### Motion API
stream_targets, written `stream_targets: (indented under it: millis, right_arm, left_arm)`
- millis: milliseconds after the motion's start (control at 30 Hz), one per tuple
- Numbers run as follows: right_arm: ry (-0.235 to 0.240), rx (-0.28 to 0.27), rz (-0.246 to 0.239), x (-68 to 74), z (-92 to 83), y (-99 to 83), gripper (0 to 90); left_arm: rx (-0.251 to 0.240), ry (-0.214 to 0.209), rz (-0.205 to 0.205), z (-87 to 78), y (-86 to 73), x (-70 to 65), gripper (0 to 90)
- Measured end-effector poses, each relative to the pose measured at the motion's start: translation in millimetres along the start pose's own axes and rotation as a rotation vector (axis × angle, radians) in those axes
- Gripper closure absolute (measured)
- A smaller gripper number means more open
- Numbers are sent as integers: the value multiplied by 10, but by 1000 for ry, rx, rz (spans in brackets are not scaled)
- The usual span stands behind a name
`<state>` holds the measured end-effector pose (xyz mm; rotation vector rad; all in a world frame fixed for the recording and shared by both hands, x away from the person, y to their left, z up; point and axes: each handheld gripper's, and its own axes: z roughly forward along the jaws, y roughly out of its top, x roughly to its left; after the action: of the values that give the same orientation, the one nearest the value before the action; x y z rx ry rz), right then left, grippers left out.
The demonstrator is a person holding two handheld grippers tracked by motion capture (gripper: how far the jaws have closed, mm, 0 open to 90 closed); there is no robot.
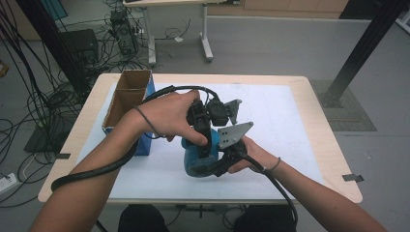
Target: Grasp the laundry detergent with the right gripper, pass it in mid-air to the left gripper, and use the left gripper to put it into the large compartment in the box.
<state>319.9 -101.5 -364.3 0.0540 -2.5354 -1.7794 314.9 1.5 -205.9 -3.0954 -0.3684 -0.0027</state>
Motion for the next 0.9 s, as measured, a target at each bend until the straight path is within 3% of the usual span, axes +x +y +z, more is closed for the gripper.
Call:
stream_targets:
  millis: [600,900]
  right_arm:
    - [-6,-15,6,-12,5,-15,392]
    - [-58,-27,77,-49,-27,-43,110]
  left_arm:
    - [0,-6,-9,-6,4,26,371]
    - [6,7,-26,-11,-14,53,371]
